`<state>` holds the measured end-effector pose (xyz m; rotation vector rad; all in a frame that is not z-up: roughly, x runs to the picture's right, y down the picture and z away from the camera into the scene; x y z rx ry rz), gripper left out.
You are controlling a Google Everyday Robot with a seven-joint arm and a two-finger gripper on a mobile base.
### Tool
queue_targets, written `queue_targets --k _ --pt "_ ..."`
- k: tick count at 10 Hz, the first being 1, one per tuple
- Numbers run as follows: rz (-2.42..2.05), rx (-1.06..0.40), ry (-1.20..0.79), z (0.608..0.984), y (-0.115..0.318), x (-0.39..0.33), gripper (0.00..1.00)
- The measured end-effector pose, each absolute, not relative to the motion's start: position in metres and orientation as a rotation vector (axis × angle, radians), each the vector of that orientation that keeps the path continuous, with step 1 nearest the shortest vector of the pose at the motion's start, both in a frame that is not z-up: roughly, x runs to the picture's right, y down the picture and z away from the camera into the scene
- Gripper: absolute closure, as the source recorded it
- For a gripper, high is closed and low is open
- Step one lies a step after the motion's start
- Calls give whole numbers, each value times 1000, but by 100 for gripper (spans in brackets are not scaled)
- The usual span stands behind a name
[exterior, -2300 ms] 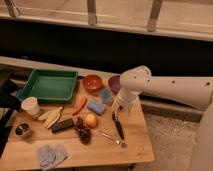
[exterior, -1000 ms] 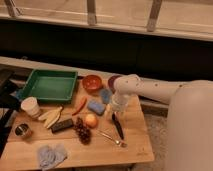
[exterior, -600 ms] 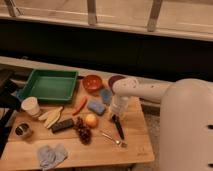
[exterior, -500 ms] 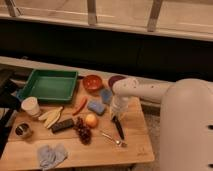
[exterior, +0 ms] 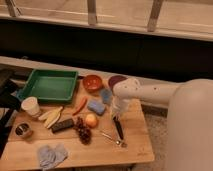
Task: Place brush in paper cup
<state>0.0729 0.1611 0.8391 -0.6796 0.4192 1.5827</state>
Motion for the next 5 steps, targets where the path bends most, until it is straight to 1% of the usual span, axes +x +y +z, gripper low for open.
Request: queue_targets --k 2,5 --pt "1586 -651 367 815 147 73 100" --pt "1562 -608 220 751 113 63 100"
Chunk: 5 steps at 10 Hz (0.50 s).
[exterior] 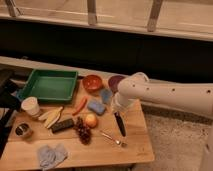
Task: Place brush in paper cup
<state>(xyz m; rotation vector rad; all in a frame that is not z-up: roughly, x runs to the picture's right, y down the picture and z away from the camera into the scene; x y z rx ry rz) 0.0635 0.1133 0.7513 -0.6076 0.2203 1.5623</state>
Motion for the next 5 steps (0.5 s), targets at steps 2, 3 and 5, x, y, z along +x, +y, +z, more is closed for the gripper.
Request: queue_targets --k 2,3,5 --pt "1489 -625 94 707 101 34 100" --pt "1443 -650 44 692 102 13 100" --pt "1344 -712 -45 676 96 -35 100"
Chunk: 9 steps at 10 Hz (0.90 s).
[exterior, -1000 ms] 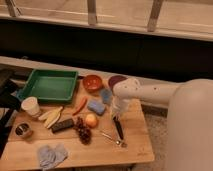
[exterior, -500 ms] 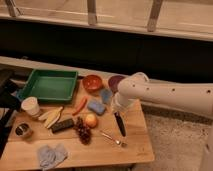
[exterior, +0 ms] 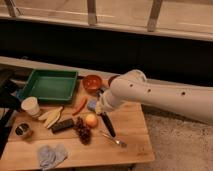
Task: Place brush in paper cup
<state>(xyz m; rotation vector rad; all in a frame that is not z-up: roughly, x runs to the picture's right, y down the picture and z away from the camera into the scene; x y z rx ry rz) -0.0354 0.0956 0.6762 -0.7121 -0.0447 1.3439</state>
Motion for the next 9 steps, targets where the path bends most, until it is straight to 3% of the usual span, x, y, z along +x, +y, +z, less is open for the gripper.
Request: queue_targets --k 3,9 --pt "1229 -786 -95 668 91 -91 100" --pt "1214 -789 -105 674 86 -93 100"
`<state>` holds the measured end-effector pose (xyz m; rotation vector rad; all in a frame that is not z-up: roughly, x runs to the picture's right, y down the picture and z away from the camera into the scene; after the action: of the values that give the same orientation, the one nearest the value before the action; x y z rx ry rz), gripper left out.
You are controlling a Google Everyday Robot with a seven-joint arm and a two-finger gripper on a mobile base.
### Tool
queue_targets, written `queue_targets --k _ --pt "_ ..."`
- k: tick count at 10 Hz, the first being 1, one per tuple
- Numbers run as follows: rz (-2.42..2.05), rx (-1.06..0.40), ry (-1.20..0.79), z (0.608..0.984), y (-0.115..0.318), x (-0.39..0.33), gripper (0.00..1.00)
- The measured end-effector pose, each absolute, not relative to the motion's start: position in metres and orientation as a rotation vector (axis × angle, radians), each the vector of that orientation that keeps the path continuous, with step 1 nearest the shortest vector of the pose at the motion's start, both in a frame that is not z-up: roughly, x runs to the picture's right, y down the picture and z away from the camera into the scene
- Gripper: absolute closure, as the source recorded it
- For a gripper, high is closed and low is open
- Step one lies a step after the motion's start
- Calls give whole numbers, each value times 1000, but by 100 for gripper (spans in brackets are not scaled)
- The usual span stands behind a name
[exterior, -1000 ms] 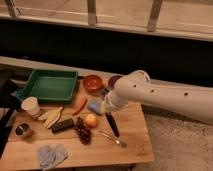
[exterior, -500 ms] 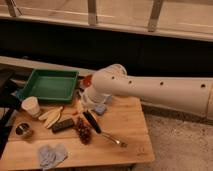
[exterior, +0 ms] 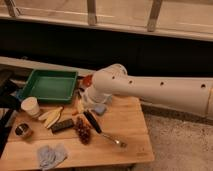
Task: Place brush in paper cup
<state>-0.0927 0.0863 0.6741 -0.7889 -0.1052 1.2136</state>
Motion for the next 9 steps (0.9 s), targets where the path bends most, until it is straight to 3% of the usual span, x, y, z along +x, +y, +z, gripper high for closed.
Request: queue_targets --k 9 --pt "903 -905 -273 734 32 -238 100"
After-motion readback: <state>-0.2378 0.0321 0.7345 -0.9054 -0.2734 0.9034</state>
